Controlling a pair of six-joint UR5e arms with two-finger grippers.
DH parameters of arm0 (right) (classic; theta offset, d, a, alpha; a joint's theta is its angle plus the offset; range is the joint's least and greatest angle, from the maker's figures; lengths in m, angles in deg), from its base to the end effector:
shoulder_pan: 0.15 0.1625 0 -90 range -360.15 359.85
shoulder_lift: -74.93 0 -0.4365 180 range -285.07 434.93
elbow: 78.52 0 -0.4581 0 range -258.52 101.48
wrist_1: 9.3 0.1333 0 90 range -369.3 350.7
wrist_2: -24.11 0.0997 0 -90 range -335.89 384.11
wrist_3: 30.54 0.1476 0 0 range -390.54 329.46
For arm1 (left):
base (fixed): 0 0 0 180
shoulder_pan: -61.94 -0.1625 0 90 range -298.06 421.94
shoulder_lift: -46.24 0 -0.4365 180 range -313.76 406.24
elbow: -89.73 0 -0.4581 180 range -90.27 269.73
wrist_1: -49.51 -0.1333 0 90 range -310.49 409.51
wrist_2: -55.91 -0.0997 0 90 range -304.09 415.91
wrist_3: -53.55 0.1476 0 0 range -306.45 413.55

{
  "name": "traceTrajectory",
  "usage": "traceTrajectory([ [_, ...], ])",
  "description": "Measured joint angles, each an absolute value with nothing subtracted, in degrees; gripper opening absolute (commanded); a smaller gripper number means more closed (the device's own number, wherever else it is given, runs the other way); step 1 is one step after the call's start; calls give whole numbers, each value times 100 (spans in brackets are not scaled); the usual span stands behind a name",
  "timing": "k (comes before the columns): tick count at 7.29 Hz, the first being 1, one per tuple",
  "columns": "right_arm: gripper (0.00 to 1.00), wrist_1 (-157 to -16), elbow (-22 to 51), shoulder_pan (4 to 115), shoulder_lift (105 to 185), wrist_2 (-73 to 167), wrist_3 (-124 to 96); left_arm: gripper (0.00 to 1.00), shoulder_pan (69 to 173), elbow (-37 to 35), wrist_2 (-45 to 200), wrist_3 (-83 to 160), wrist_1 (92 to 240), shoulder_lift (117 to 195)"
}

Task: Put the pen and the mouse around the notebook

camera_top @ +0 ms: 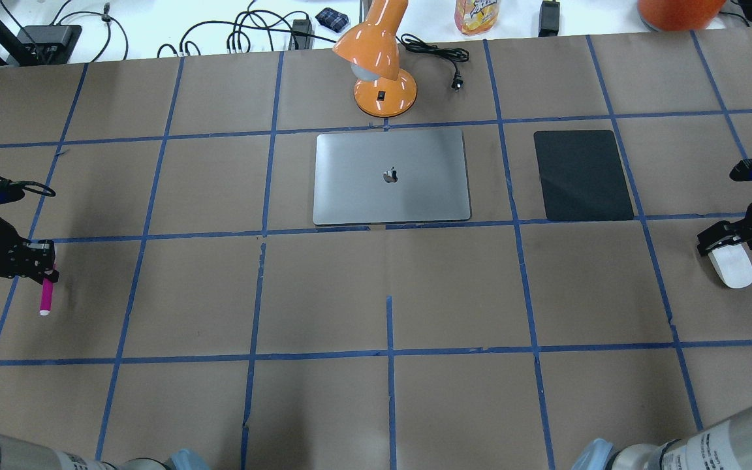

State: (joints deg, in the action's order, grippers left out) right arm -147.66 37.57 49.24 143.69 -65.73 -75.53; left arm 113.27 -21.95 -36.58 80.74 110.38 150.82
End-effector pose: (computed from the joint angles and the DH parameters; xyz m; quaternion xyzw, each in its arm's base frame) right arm -0.2701 -0.5205 0.0867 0.0382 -0.9992 0.0075 0.0051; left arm 0.2508 -0.5164 0.1553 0.0985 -0.9930 -0.0640 0.0156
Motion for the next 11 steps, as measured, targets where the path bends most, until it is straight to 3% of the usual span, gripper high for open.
traceTrajectory([
  [1,51,-14781,3778,4929,14381,-6593,-7549,0,11718,-2197,-3606,7386,11507,14755],
  [3,44,-14785,3789,4938,14409,-6611,-7525,0,12759,-2206,-3264,5557,12145,14218],
  [7,47,-14698,3519,5182,14449,-6609,-7419,0,15113,-2040,-3084,1994,11816,14278],
  [11,50,-13762,2172,6213,14103,-6529,-6256,0,16053,-1851,-2779,-1071,10907,14939],
])
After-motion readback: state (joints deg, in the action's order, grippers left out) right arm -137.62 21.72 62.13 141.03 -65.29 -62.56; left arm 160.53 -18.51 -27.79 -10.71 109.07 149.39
